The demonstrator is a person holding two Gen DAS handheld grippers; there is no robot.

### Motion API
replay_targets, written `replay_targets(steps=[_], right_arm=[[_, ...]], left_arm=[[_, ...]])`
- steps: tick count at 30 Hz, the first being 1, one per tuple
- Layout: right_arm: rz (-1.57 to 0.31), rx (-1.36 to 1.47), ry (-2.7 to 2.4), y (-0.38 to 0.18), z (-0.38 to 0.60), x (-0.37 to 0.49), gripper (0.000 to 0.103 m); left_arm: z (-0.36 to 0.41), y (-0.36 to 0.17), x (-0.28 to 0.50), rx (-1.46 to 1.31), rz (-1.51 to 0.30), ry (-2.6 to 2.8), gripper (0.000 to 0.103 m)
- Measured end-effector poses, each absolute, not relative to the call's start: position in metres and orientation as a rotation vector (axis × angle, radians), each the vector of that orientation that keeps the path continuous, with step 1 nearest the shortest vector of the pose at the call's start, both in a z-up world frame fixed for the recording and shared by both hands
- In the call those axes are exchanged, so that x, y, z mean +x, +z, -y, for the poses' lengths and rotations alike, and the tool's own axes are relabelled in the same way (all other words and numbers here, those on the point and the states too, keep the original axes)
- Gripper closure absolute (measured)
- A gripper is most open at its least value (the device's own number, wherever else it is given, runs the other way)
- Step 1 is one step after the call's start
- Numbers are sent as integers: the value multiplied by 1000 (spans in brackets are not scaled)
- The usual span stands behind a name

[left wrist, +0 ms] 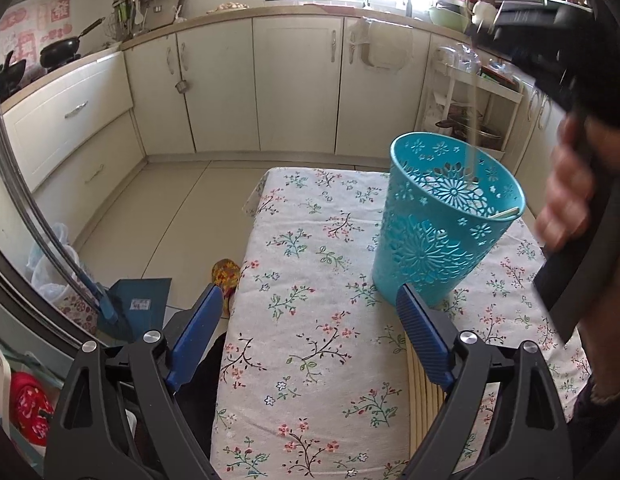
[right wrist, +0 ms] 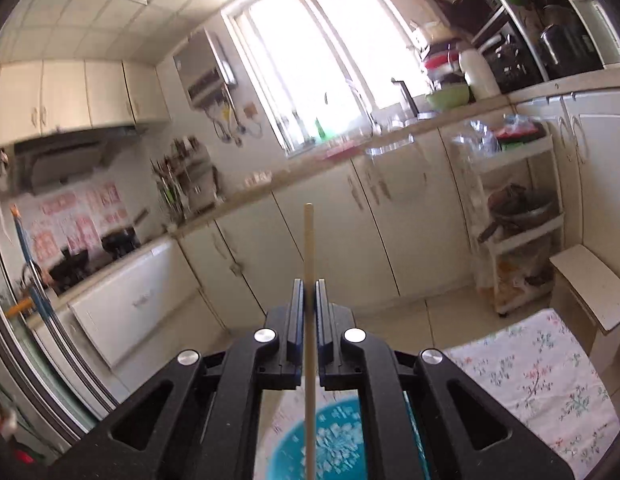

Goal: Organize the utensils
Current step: 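Carry the stick over the teal basket and open the right gripper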

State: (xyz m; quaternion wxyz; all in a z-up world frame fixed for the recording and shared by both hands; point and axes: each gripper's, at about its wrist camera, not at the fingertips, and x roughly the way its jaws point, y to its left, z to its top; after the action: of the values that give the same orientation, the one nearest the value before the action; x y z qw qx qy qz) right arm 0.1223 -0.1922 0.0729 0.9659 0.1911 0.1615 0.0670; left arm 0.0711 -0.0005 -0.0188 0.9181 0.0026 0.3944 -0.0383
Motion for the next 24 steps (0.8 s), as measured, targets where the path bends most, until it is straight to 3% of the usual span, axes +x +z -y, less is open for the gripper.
replay_targets(steps=[4, 16, 24], right_arm=[[-374, 369, 143, 60, 190, 112, 88], [-368, 360, 133, 71, 212, 33, 76], [-543, 360, 93, 24, 216, -12, 75]], left_arm=[[-1, -21, 71, -3, -818, -76, 19], [6, -12, 57, 14, -799, -84, 18], [12, -7, 47, 30, -788, -92, 17]])
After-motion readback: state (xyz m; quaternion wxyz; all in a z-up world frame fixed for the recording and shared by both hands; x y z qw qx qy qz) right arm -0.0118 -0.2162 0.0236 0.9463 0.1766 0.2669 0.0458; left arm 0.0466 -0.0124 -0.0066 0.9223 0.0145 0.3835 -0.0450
